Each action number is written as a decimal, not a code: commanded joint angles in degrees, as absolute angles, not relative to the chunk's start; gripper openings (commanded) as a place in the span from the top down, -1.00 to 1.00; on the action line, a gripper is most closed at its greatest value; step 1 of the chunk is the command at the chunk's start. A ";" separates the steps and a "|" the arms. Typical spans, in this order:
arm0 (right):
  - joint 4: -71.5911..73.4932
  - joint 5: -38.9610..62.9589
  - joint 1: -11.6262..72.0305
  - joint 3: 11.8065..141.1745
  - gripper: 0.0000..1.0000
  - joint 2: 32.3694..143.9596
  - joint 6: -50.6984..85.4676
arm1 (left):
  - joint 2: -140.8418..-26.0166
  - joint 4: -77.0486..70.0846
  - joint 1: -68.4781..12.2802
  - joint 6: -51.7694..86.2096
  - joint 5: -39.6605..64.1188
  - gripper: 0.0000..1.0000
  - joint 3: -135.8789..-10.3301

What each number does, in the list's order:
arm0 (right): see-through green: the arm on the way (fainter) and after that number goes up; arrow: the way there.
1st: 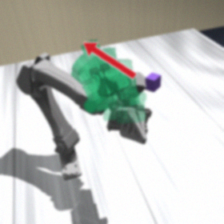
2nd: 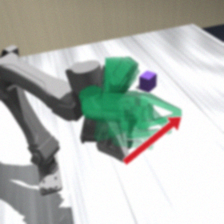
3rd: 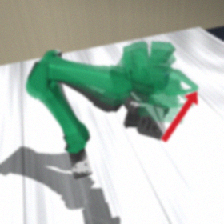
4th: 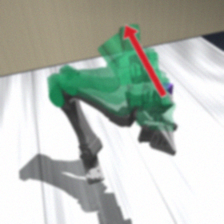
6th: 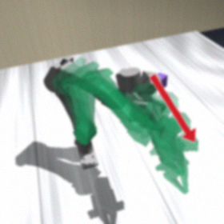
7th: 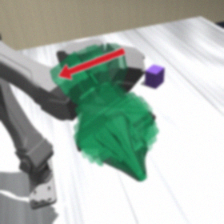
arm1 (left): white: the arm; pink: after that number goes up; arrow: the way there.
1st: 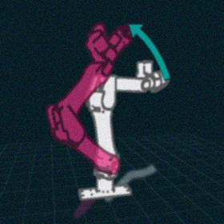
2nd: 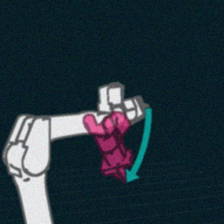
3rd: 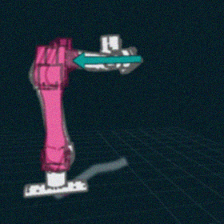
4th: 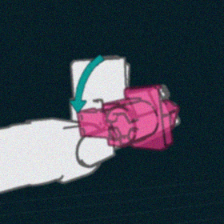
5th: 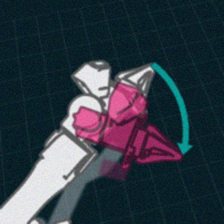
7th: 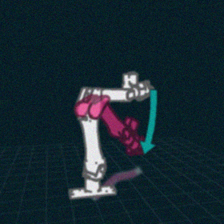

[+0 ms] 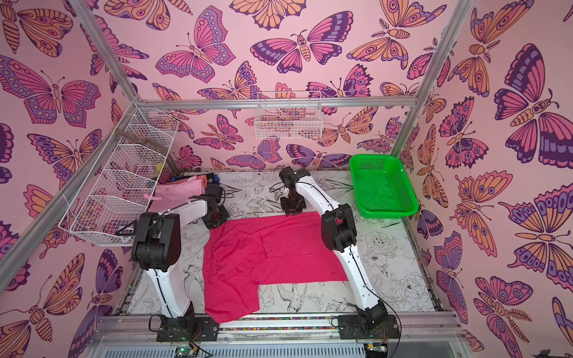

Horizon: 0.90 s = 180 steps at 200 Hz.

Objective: Fold and stack t-shirts
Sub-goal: Smooth out the T-shirt at the center of the board.

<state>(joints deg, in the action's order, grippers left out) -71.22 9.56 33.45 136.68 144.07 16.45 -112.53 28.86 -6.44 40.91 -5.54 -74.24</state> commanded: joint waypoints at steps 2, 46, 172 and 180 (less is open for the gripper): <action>-71.15 12.39 33.90 137.72 0.36 145.52 16.73 | -114.43 30.19 -6.57 40.30 -4.66 0.60 -72.08; -70.84 13.10 34.65 138.21 0.36 147.29 16.76 | -114.43 30.23 -6.55 40.30 -4.59 0.61 -72.03; -70.75 12.75 35.16 134.69 0.82 145.72 16.81 | -114.17 30.19 -6.52 40.35 -4.41 0.60 -72.34; -70.77 12.57 35.15 134.94 0.79 145.93 16.79 | -114.08 30.22 -6.58 40.39 -4.31 0.60 -72.37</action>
